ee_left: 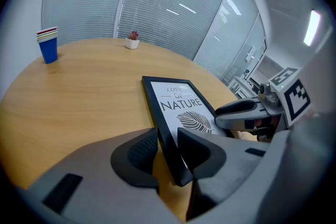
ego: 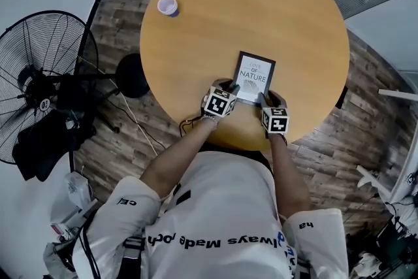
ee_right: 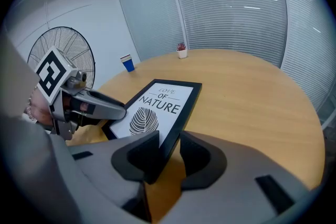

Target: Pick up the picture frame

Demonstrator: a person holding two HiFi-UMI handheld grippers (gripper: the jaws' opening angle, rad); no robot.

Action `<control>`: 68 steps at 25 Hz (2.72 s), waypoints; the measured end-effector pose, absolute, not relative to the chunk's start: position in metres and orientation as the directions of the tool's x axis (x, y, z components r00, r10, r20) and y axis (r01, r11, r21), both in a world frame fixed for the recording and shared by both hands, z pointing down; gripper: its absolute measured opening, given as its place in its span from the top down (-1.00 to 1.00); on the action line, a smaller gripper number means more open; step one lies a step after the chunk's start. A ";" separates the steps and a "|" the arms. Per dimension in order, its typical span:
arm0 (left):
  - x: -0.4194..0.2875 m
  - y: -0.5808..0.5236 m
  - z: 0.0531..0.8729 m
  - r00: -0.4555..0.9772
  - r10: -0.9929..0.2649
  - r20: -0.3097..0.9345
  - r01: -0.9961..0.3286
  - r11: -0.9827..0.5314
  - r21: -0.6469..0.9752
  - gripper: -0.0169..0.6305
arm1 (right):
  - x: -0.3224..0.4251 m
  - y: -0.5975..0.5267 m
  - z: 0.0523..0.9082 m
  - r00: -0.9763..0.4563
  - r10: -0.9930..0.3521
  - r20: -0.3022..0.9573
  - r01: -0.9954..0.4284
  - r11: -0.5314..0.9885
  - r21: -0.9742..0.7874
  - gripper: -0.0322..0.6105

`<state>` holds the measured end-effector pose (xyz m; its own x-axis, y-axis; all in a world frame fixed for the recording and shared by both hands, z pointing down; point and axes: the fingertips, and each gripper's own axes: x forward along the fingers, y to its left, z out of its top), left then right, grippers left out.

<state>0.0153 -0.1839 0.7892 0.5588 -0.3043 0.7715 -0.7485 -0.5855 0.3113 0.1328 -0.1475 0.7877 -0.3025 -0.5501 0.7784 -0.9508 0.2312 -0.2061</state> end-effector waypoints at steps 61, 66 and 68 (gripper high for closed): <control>0.028 -0.155 0.647 0.607 -0.489 0.627 -0.767 -0.569 0.298 0.63 | 0.152 -0.120 0.645 -0.262 -0.731 0.630 -0.965 0.219 -0.147 0.55; 0.027 -0.150 0.629 0.609 -0.512 0.606 -0.771 -0.561 0.300 0.63 | 0.152 -0.116 0.627 -0.268 -0.747 0.608 -0.963 0.228 -0.145 0.55; 0.026 -0.147 0.621 0.609 -0.522 0.597 -0.773 -0.561 0.297 0.63 | 0.151 -0.114 0.619 -0.270 -0.753 0.599 -0.962 0.232 -0.142 0.55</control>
<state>0.0265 -0.1475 0.6208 0.6086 -0.5222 0.5974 -0.7729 -0.5606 0.2973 0.1515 -0.1139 0.6192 -0.2703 -0.7534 0.5994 -0.9623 0.2320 -0.1422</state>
